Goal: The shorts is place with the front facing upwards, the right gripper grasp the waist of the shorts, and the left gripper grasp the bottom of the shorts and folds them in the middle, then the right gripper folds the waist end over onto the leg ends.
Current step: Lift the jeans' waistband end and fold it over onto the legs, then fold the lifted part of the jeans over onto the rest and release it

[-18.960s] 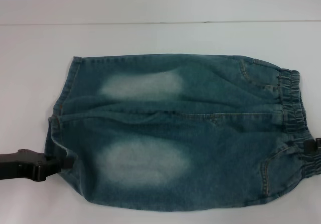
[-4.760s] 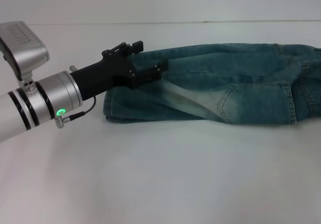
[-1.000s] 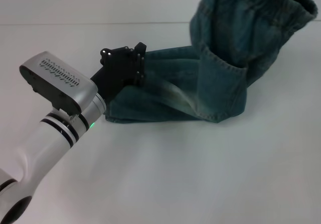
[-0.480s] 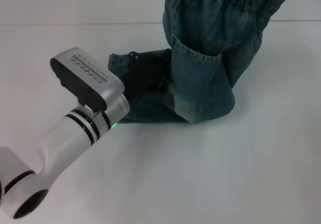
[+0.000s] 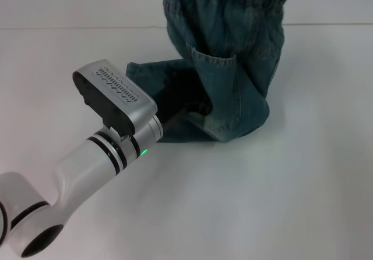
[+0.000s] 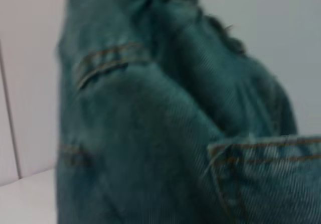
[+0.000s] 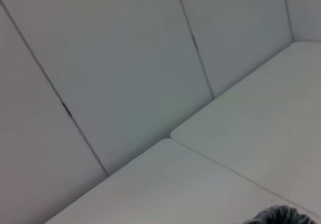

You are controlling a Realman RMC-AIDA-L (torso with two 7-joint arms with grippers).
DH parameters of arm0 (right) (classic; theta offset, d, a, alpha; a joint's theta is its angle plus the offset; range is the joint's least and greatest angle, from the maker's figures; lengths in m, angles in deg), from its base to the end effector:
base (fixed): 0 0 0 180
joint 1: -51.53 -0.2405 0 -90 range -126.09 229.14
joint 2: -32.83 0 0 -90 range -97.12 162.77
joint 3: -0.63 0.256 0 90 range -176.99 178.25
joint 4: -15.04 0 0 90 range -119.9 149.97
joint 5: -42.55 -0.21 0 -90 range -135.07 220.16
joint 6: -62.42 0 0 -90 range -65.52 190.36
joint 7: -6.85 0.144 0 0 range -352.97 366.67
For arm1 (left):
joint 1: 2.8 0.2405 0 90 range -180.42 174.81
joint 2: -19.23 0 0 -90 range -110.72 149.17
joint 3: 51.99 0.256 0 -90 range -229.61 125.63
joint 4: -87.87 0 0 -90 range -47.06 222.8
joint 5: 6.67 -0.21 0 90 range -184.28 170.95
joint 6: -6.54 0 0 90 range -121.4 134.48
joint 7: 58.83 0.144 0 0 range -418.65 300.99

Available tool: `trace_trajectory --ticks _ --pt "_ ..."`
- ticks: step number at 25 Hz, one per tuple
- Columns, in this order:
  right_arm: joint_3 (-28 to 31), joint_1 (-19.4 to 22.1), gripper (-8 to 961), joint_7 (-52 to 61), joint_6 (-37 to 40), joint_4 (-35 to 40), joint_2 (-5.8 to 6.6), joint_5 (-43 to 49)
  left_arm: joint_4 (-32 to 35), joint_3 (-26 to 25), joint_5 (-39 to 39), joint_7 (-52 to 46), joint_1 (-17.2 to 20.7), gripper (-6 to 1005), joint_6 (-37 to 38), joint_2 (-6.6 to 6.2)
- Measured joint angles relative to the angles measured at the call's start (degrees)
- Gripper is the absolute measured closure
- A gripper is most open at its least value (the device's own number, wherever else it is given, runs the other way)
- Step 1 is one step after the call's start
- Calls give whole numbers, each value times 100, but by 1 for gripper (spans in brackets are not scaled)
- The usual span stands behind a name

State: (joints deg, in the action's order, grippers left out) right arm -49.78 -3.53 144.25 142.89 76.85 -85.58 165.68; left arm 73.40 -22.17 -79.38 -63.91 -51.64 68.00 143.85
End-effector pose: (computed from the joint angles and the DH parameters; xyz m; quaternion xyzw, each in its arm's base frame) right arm 0.0543 0.4381 0.0480 -0.9209 0.3066 0.1965 0.1394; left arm -0.1903 0.3517 -0.1368 -0.8732 -0.1073 -0.2895 0.3772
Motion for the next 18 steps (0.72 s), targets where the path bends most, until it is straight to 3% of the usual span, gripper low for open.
trace_trajectory --ticks 6,13,18 --pt "-42 -234 881 -257 -319 -750 41 -13 25 -102 -131 21 79 998 -5 0" --pt "-29 -208 881 -355 -389 -807 45 -20 386 -122 -110 49 508 999 39 0" --pt "-17 -187 882 -417 -412 -879 54 -23 667 -456 -100 33 995 999 199 0"
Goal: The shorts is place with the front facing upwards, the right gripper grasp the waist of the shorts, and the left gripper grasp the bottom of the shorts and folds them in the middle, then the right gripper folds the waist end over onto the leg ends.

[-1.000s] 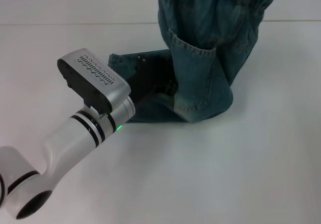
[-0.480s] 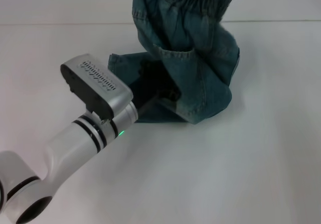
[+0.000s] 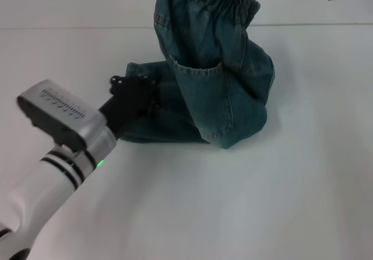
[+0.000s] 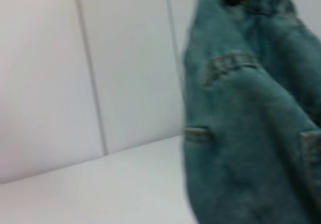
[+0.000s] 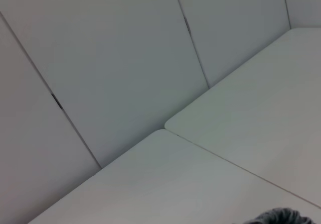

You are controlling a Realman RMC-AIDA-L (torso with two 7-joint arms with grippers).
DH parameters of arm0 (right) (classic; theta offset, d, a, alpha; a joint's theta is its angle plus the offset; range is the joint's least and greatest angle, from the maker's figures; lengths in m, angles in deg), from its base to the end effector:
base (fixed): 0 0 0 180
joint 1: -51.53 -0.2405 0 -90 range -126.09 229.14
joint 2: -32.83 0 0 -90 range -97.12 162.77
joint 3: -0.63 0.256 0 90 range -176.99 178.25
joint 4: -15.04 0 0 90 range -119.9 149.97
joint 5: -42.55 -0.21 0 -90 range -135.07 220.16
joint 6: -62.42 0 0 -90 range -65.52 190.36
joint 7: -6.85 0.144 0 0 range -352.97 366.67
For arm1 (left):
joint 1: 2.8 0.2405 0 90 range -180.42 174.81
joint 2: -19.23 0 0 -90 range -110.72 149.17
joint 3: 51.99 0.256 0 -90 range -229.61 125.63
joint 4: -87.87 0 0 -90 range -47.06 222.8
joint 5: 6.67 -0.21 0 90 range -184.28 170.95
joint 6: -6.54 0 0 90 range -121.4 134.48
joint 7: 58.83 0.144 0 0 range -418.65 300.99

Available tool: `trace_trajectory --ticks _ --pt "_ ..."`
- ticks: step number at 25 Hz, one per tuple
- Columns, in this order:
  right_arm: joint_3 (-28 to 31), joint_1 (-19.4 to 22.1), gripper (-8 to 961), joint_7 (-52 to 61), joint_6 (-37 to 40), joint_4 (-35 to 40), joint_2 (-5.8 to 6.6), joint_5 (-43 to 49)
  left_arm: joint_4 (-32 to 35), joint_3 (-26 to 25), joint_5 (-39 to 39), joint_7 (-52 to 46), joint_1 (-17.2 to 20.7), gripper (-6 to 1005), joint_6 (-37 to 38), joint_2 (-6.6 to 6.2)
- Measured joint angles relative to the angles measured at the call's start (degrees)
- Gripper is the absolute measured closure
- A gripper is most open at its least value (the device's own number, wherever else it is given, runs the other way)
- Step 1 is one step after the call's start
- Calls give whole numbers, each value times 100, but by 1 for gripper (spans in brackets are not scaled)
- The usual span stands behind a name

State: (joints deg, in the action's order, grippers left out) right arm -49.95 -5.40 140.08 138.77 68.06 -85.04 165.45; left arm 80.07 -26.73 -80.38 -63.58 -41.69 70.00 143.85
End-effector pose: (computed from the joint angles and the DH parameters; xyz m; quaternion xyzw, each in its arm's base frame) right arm 0.0655 0.4485 0.0273 -0.9198 0.3170 0.1880 0.1346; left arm -0.2475 0.3425 -0.1066 -0.8338 -0.1447 -0.2711 0.4585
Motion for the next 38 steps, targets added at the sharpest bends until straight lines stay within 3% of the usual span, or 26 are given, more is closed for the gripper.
trace_trajectory --ticks 8,9,14,19,24,27,28,32,36,38 --pt "-34 -85 882 -133 -170 -322 -48 -4 205 -747 26 27 712 998 826 0" --pt "-40 -113 882 -157 -221 -394 -60 -3 283 -1182 26 27 974 998 1163 0" --pt "-167 -330 881 -431 -659 -987 -134 -37 313 -1816 25 2 1274 999 1607 -8" --pt "-598 -590 880 -1033 -1464 -1617 -201 -536 307 -1884 25 3 1331 998 1738 -2" --pt "-915 -651 825 -1378 -1596 -1679 -210 -1027 299 -1887 24 -2 1338 999 1756 1" --pt "-925 -599 598 -1420 -1546 -1678 -190 -1213 294 -1887 -1 -2 1345 999 1758 1" --pt "-923 -564 575 -1420 -1519 -1661 -180 -1240 293 -1886 -10 -3 1345 999 1758 1" --pt "-923 -98 485 -1602 -1476 -1178 -163 -1222 302 -1850 -17 -12 1364 998 1779 -2" --pt "-921 921 394 -2227 -1406 -282 -188 -1435 526 -1528 -285 -504 1388 961 1886 -38" --pt "-906 1427 349 -2498 -1175 42 -177 -1664 1136 -1015 -744 -1383 1429 923 1976 -52"
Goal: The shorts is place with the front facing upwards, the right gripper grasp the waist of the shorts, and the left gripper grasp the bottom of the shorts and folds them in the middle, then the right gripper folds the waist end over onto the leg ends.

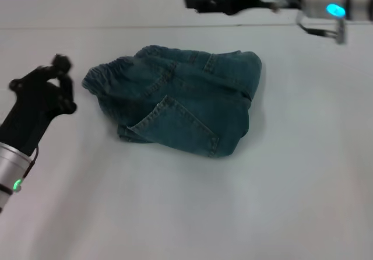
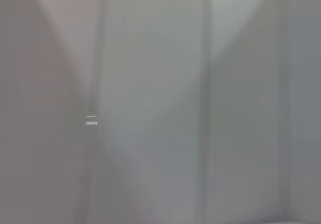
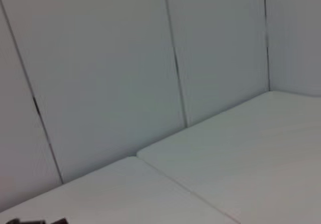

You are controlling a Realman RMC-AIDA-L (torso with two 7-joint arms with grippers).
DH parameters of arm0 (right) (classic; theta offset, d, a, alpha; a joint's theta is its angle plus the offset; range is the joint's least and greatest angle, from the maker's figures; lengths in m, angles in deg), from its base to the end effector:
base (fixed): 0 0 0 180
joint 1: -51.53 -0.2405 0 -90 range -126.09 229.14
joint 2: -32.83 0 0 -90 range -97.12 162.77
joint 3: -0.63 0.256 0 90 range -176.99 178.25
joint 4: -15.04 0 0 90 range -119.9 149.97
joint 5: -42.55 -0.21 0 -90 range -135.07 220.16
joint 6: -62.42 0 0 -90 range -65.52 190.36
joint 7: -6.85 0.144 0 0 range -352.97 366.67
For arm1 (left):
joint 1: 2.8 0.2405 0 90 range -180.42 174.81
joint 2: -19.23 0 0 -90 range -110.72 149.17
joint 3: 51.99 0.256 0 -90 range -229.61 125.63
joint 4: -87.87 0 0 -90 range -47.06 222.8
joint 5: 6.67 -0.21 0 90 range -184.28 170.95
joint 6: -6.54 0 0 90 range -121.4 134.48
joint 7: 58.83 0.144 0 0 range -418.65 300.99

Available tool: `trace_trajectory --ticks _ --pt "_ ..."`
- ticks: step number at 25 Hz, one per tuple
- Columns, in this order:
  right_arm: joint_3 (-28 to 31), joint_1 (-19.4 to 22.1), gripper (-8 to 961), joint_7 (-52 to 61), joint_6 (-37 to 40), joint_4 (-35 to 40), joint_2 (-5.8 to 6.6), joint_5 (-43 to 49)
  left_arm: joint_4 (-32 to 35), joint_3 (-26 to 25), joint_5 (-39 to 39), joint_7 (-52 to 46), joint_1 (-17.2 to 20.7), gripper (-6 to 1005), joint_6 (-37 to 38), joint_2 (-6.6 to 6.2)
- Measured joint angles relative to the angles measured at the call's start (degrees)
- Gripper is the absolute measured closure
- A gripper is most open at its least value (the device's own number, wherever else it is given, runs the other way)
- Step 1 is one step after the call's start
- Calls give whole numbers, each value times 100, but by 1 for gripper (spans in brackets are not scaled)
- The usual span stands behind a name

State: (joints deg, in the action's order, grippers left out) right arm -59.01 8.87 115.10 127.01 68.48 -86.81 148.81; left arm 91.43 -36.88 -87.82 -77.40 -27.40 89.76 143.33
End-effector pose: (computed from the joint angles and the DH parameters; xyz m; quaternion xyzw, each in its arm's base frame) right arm 0.1250 0.4317 0.0121 -0.9211 0.2181 0.2424 0.2128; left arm -0.3006 0.2980 -0.0310 -0.7372 -0.1700 -0.3815 0.5311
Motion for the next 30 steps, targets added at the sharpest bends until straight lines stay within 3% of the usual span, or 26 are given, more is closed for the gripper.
trace_trajectory --ticks 5,7,11,15,26,30 --pt "154 1302 154 -979 1227 579 34 -461 1817 1458 -1041 -2954 79 828 22 -45" --pt "172 1684 93 -1387 1558 609 33 -427 2225 1805 -1347 -3514 95 787 162 -69" --pt "176 2114 7 -1933 1752 498 18 -220 2448 2067 -1799 -3729 41 705 500 -105" --pt "165 2270 8 -2238 1773 314 -2 -75 2467 2285 -1954 -3869 -13 623 312 -89" --pt "156 2330 11 -2592 1795 19 -5 -52 2639 2567 -2086 -4115 -9 181 55 -63" --pt "145 2346 12 -2643 1787 -4 -12 -52 2642 2544 -2092 -4120 13 79 44 -62"
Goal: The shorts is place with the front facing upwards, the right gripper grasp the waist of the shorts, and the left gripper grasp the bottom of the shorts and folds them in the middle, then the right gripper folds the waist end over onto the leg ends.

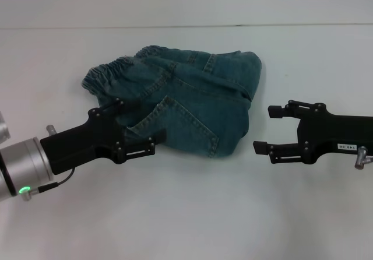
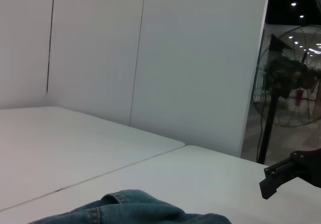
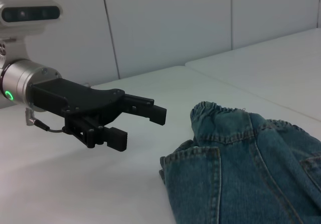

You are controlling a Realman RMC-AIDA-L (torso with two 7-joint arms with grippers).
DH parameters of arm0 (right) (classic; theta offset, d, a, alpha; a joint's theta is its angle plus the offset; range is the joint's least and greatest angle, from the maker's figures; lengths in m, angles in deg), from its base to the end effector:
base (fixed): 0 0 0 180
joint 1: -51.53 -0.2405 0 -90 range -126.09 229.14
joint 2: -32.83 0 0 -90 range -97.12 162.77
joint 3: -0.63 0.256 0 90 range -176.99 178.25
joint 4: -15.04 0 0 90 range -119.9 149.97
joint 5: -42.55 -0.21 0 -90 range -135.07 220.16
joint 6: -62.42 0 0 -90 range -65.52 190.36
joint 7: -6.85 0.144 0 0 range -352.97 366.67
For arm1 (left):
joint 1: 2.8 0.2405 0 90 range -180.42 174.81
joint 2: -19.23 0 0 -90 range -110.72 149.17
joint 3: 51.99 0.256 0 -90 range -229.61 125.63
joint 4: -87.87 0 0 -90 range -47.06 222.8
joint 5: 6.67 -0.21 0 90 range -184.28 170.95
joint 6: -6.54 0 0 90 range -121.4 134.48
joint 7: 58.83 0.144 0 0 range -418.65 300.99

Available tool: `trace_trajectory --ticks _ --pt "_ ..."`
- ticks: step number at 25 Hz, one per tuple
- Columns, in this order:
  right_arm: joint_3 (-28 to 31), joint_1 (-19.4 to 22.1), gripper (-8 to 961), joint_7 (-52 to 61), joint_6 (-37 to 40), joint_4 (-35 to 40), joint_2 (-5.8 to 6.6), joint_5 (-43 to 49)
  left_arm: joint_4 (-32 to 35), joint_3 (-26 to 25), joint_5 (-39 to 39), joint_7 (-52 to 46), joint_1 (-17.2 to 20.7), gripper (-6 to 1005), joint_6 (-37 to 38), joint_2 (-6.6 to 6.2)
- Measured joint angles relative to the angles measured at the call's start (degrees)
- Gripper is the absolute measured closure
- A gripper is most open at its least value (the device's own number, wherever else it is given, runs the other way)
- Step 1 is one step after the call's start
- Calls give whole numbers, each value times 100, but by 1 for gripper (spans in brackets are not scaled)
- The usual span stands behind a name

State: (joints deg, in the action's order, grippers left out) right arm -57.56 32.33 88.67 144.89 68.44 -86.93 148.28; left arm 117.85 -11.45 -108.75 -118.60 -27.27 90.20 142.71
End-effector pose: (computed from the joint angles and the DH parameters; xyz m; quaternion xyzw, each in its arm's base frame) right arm 0.2635 0.3130 0.0024 -0.9531 0.1705 0.1883 0.1644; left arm -0.2743 0.3038 -0.0377 -0.9086 -0.1804 -0.3098 0.2143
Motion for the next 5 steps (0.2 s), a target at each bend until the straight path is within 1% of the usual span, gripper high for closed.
trace_trajectory --ticks 1,5 --pt "-6 1 12 -7 -3 -11 -2 0 18 -6 -4 -3 19 53 -3 0" --pt "-12 -9 12 -99 -17 -56 -6 0 53 19 -22 -6 43 52 -59 10"
